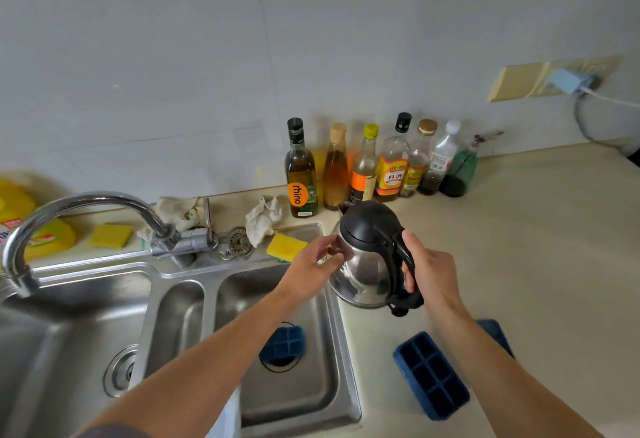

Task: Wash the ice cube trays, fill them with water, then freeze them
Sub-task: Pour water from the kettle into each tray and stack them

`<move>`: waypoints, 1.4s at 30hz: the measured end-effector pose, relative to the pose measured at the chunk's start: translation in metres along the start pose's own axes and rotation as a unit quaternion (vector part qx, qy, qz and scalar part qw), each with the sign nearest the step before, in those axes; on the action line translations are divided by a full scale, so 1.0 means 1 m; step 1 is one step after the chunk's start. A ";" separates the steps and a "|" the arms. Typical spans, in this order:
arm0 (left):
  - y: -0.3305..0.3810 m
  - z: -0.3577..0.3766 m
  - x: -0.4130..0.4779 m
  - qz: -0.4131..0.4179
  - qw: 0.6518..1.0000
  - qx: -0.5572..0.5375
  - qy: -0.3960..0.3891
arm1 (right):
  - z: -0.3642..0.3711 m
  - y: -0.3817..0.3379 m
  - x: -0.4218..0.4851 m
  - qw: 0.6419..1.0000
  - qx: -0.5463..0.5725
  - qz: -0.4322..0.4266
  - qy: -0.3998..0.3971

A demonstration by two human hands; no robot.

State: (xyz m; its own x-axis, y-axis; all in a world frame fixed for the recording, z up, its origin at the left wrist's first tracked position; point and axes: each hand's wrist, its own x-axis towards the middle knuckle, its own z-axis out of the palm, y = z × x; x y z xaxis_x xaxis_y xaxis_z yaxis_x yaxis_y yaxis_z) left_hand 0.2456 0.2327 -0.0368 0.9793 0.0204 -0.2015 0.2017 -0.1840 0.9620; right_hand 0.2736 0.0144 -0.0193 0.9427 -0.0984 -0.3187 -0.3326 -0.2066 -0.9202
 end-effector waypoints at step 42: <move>-0.196 -0.169 -0.240 -0.291 0.903 0.294 0.115 | 0.226 0.155 -0.160 0.822 -0.415 -0.029 -0.388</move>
State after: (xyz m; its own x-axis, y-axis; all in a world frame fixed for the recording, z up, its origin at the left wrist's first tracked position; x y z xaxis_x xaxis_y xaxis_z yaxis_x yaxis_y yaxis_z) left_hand -0.0260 0.4299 -0.1457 0.7024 0.4721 -0.5327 0.7048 -0.5661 0.4276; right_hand 0.0765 0.2181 -0.1617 0.5821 0.5193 -0.6257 0.1153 -0.8145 -0.5687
